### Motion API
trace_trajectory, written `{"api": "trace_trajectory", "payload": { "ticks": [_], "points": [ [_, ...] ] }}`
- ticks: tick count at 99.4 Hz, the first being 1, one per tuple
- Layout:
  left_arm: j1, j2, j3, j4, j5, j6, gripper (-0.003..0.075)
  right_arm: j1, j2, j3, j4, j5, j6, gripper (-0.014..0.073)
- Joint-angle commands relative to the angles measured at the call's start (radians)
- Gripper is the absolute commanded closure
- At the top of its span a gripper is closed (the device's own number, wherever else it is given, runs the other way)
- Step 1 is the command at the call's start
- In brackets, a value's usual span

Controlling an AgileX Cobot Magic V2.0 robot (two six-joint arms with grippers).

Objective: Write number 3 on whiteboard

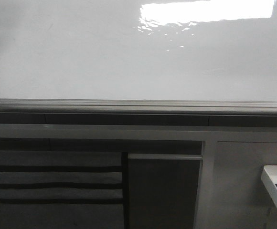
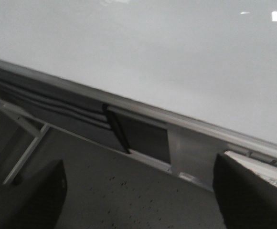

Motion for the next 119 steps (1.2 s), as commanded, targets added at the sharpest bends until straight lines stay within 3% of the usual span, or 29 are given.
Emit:
{"api": "trace_trajectory", "payload": {
  "ticks": [1, 11, 25, 50, 67, 80, 99, 119],
  "points": [
    [-0.029, -0.059, -0.035, -0.166, 0.165, 0.168, 0.0738, 0.003, 0.018, -0.064, 0.135, 0.047, -0.126, 0.0032],
    [-0.058, -0.077, -0.035, -0.355, 0.376, 0.360, 0.0738, 0.003, 0.048, -0.085, 0.309, 0.127, -0.308, 0.0032],
    [-0.137, -0.090, -0.028, -0.439, 0.377, 0.397, 0.0738, 0.003, 0.088, -0.085, 0.500, 0.169, -0.577, 0.0032],
    [-0.362, -0.090, 0.008, -0.391, 0.377, 0.443, 0.0738, 0.003, 0.178, -0.087, 0.675, 0.254, -0.874, 0.0032],
    [-0.497, -0.088, 0.030, -0.374, 0.377, 0.444, 0.0738, 0.040, 0.231, -0.155, 0.687, 0.298, -0.914, 0.0032],
    [-0.567, -0.077, 0.037, -0.374, 0.377, 0.444, 0.0738, 0.138, 0.283, -0.225, 0.661, 0.300, -0.935, 0.0039],
    [-0.579, -0.062, 0.037, -0.374, 0.377, 0.444, 0.0738, 0.297, 0.403, -0.358, 0.488, 0.331, -0.816, 0.0181],
    [-0.579, -0.059, 0.037, -0.374, 0.377, 0.444, 0.0738, 0.360, 0.518, -0.496, 0.431, 0.405, -0.738, 0.0193]
  ]
}}
